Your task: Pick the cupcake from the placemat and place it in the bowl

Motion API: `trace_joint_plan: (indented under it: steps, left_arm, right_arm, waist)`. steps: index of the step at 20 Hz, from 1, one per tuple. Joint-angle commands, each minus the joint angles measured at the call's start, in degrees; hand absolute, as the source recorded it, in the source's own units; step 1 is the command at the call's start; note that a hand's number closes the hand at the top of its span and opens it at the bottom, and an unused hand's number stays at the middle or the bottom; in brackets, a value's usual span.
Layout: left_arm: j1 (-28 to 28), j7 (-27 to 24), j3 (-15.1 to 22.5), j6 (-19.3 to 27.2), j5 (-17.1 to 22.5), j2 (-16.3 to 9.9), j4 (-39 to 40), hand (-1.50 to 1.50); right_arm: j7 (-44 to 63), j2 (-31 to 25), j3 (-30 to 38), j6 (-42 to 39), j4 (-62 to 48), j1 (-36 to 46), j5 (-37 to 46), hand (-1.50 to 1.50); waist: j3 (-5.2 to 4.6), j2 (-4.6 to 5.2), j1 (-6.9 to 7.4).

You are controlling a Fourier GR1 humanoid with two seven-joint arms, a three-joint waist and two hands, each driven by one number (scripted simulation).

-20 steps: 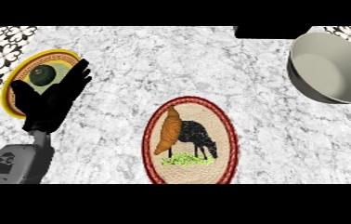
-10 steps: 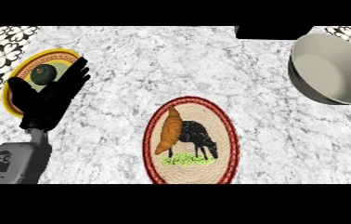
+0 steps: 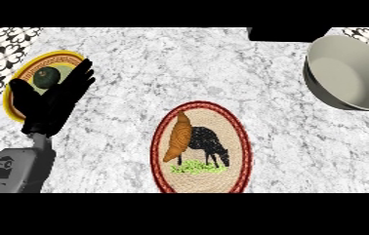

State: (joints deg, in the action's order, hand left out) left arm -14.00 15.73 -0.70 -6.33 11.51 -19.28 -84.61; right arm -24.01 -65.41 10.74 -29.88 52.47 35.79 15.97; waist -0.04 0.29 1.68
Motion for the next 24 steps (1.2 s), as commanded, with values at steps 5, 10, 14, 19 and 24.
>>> trace_joint_plan:
  steps: [5,10,14,19,24]
  left_arm:
    - [1.48,-0.69,-0.02,-1.33,-0.38,0.92,-1.35,0.0]
    - [-1.14,-1.12,-0.68,-1.35,-0.75,1.39,1.9,0.0]
    - [-1.47,-1.81,-0.47,-0.8,-1.64,1.94,1.65,0.0]
    - [-0.25,-0.7,1.14,-1.77,-1.88,2.12,-1.33,0.0]
    - [-1.23,-1.55,0.28,-2.09,-1.47,2.34,1.34,0.0]
  right_arm:
    - [4.12,10.34,-5.67,7.71,-10.62,11.9,8.92,1.5]
    - [3.83,16.99,-7.55,10.89,-19.85,17.95,12.35,1.5]
    - [-0.27,20.41,-7.54,11.77,-27.36,20.13,13.36,1.5]
    - [-0.68,23.49,-8.46,14.93,-34.26,24.11,16.3,1.5]
    - [5.99,27.02,-1.36,9.24,-42.33,26.15,9.08,-1.5]
  waist:
    - [0.06,0.24,0.54]
    - [0.09,0.52,0.85]
    - [0.15,0.82,1.29]
    - [0.22,1.32,3.33]
    - [0.23,1.69,3.22]
